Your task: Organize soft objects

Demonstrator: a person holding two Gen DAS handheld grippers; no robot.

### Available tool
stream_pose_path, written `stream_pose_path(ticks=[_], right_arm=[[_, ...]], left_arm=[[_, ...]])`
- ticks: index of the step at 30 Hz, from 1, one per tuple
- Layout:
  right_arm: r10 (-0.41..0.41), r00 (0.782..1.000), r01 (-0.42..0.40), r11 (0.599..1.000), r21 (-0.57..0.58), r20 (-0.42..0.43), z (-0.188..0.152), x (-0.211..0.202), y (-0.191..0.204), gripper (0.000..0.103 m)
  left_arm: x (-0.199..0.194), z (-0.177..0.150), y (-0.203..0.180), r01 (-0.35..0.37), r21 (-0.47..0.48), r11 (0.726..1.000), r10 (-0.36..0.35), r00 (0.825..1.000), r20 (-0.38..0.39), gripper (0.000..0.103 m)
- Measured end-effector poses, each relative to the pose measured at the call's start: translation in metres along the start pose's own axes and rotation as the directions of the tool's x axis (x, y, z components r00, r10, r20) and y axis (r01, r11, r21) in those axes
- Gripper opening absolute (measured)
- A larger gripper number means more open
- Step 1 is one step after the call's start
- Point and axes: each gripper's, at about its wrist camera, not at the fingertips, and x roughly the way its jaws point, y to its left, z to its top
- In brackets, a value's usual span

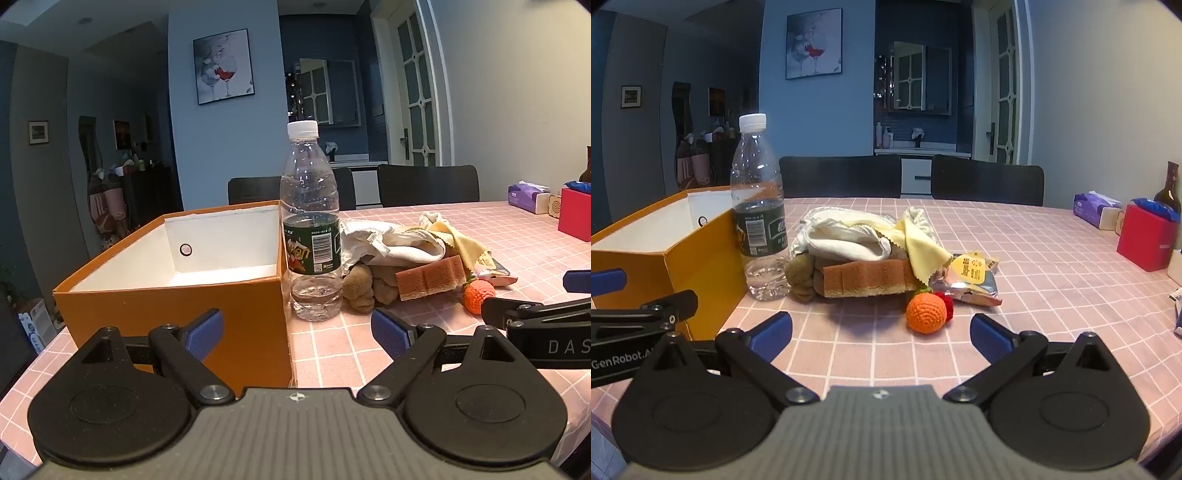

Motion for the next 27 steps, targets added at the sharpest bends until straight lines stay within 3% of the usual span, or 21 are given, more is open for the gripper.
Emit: stream_pose_path(ticks=[27], right_arm=[[0.000,1.000,0.000,1.000,-0.012,-0.027,-0.0028,0.0019,0.0017,0.100]], left_arm=[[0.0036,-0.0039,0.0038,-0.017,-0.016,1.000,0.016,0.999,-0.032,0.103]])
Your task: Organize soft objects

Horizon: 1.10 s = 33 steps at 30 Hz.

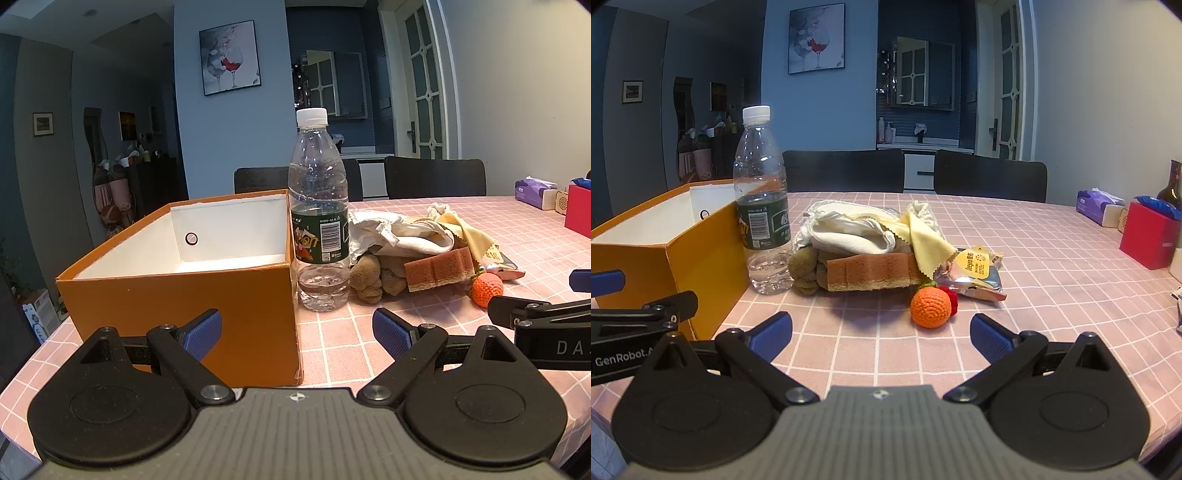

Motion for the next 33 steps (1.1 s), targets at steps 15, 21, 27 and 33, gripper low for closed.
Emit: stream_pose_path(ticks=[15,21,27,33], right_arm=[[-0.002,1.000,0.002,1.000,0.000,-0.008,0.0006,0.0020,0.0011,0.100],[-0.004,1.000,0.004,1.000,0.000,-0.009,0.0004,0.0016,0.0010,0.100],[-0.003,1.000,0.003,1.000,0.000,-0.012,0.0004,0.0019,0.0005,0.100],[-0.002,1.000,0.002,1.000,0.002,-0.016,-0.0003,0.0018,0.0000,0.100]], left_arm=[[0.0003,-0.0009,-0.0007,-0.001,0.005,1.000,0.001,1.000,-0.005,0.103],[0.0004,-0.0010,-0.0005,0.000,0.006,1.000,0.000,1.000,-0.004,0.103],[0.0007,-0.0015,-0.0005,-0.002,0.004,1.000,0.002,1.000,-0.005,0.103],[0.0006,-0.0022,-0.0005,-0.001,0.005,1.000,0.001,1.000,-0.008,0.103]])
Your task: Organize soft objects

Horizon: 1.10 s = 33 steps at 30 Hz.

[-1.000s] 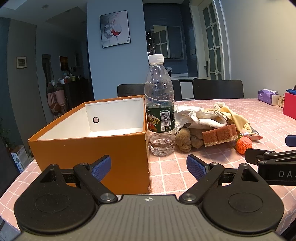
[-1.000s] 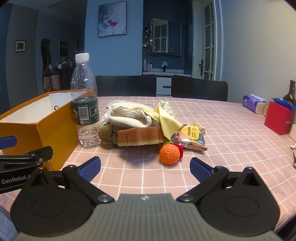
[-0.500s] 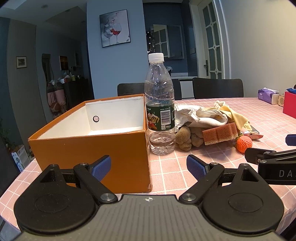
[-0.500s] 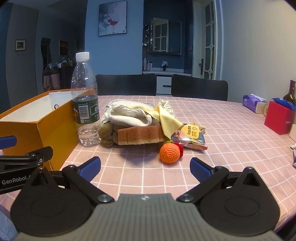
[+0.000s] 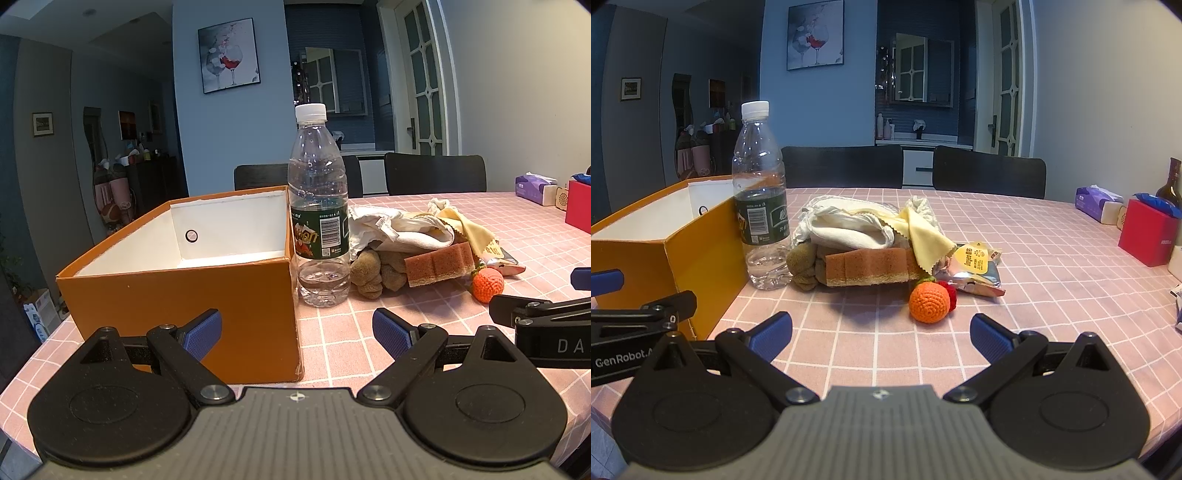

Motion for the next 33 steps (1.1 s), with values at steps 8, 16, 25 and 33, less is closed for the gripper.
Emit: stream_pose_path(ticks=[8,16,25,33], right_arm=[[-0.001,1.000,0.001,1.000,0.001,-0.005,-0.0009,0.0003,-0.0006,0.100],[-0.002,1.000,0.002,1.000,0.000,-0.007,-0.0009,0.0004,-0.0003,0.100],[-0.004,1.000,0.004,1.000,-0.002,-0.010,-0.0006,0.0005,0.0004,0.100],[-0.003,1.000,0.003,1.000,-0.003,-0.013,-0.0013,0.0013,0.0013,0.100]], left_arm=[[-0.0007,-0.0014,-0.0002,-0.002,0.001,1.000,0.002,1.000,-0.002,0.103],[-0.0010,-0.0017,0.0000,0.000,0.001,1.000,0.000,1.000,-0.003,0.103],[-0.0010,-0.0018,-0.0002,0.002,0.001,1.000,-0.002,1.000,-0.005,0.103],[-0.0008,-0.0014,0.0003,0.003,-0.001,1.000,-0.003,1.000,-0.014,0.103]])
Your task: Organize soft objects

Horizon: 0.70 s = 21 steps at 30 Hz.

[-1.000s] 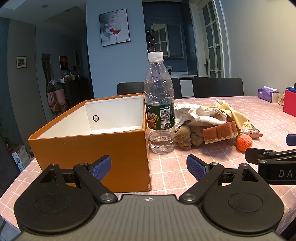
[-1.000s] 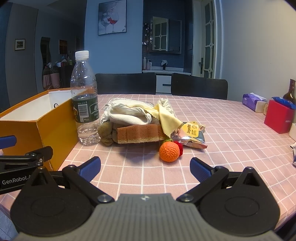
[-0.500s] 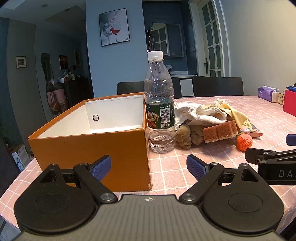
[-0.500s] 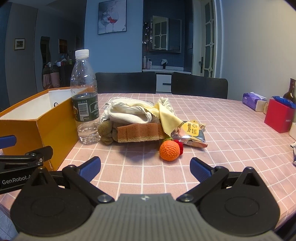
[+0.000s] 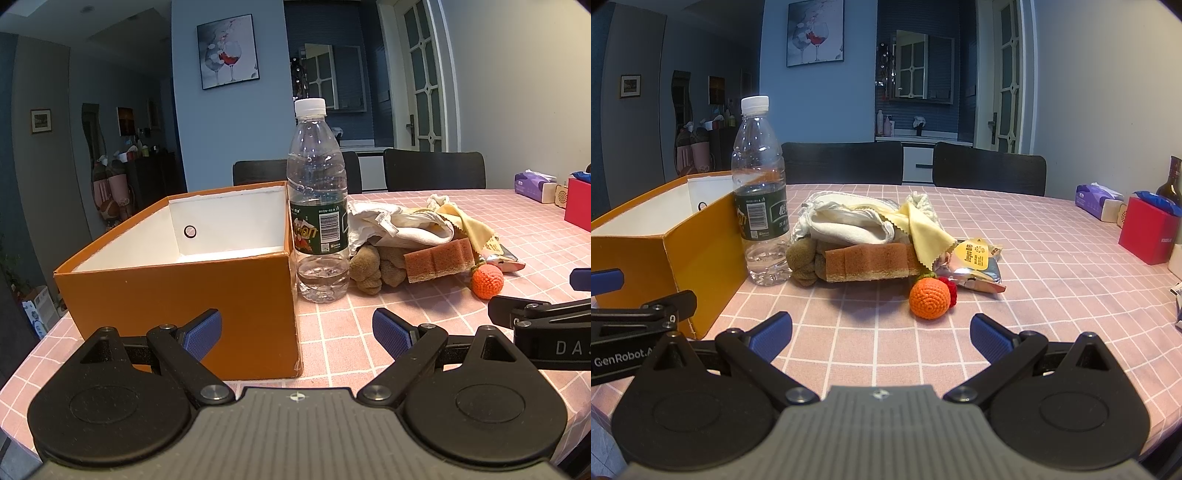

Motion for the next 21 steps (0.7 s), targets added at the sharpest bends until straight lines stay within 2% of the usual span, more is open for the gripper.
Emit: stream_pose_path(ticks=[5,8,11,12,14,15,17,21], right_arm=[[0.004,1.000,-0.004,1.000,0.003,-0.011,0.000,0.002,-0.002,0.100],[0.006,1.000,-0.006,1.000,0.001,-0.024,0.001,0.005,-0.007,0.100],[0.002,1.000,-0.001,1.000,0.002,-0.015,0.003,0.007,-0.018,0.100],[-0.004,1.000,0.004,1.000,0.007,-0.010,0.004,0.007,-0.022,0.100],[-0.016,1.000,0.016,1.000,0.018,-0.006,0.007,0.009,-0.032,0.100],[-0.022,1.000,0.022,0.999,0.025,-0.005,0.009,0.011,-0.037,0.098],[-0.031,0.999,0.031,0.999,0.034,-0.011,0.012,0.015,-0.046,0.088],[-0.028,0.999,0.029,0.999,0.033,-0.035,0.017,0.030,-0.060,0.079]], left_arm=[[-0.001,0.002,-0.002,0.025,0.005,1.000,-0.025,1.000,0.000,0.103],[-0.004,0.004,-0.006,0.079,0.022,0.997,-0.079,0.997,0.012,0.103],[-0.006,0.009,-0.013,0.166,0.043,0.985,-0.167,0.986,0.015,0.099],[-0.006,0.011,-0.016,0.192,0.048,0.980,-0.193,0.981,0.015,0.089],[-0.005,0.015,-0.026,0.244,0.074,0.967,-0.245,0.969,0.001,0.076],[-0.003,0.016,-0.030,0.268,0.087,0.959,-0.269,0.963,-0.003,0.074],[0.003,0.020,-0.040,0.315,0.116,0.942,-0.316,0.949,-0.010,0.069],[0.028,0.027,-0.060,0.353,0.196,0.915,-0.355,0.935,-0.027,0.063]])
